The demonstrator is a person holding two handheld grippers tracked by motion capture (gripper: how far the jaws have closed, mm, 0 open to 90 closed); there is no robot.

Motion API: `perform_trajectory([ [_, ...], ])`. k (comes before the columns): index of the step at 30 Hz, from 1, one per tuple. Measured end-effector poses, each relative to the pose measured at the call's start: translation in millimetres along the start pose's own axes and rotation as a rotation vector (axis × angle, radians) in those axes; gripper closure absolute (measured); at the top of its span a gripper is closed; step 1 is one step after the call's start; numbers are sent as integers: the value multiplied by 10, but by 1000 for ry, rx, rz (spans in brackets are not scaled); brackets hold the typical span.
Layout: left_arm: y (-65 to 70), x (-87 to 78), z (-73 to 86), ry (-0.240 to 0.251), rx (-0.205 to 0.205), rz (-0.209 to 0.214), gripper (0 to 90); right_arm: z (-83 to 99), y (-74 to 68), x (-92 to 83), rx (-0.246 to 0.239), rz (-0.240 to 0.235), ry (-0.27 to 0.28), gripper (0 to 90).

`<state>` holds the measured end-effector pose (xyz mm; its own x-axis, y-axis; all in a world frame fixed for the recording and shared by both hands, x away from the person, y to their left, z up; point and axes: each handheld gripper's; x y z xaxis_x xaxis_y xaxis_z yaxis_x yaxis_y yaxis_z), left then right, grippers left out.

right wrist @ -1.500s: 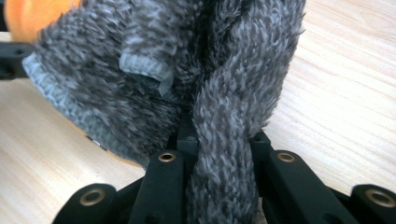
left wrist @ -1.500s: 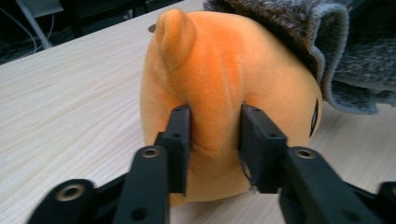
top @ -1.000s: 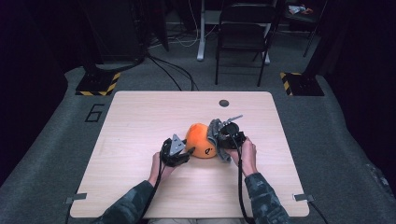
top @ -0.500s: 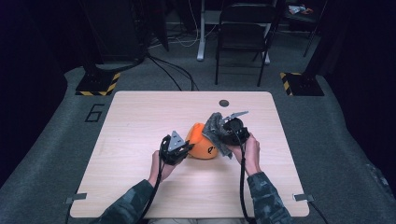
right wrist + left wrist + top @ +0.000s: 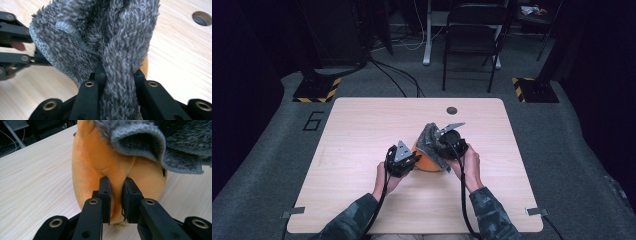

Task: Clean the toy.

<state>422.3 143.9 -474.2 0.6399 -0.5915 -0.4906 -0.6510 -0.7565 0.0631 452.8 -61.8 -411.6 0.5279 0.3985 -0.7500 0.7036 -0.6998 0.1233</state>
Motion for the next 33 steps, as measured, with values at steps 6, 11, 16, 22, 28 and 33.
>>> perform_trajectory([
  [6, -35, 14, 10, -5, -10, 5, 783, 109, 116, 82, 29, 11, -57, 746],
  [11, -48, 17, 18, -4, -12, 5, 782, 231, 268, 165, 90, 1, -116, 746],
  [16, -49, 18, 21, -3, -8, 4, 779, 365, 371, 292, 125, 4, -162, 746],
  [22, -59, 20, 27, 2, -11, 0, 773, 512, 446, 477, 145, -6, -266, 745],
  [28, -79, 19, 32, 7, -15, -1, 764, 433, 487, 287, 139, 40, -208, 745],
  [33, -71, 20, 30, 10, -10, 0, 755, 208, 376, -24, 109, 24, -28, 745],
])
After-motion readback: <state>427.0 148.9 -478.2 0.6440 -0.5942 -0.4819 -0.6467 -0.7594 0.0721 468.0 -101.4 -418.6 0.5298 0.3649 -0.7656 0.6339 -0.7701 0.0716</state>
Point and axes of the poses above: each handheld gripper's, and its own axes: x roughly forward along the jaws, z roughly out of its underside, y roughly to its right, and after that the axes turned 10 degrees about -x, right-handed
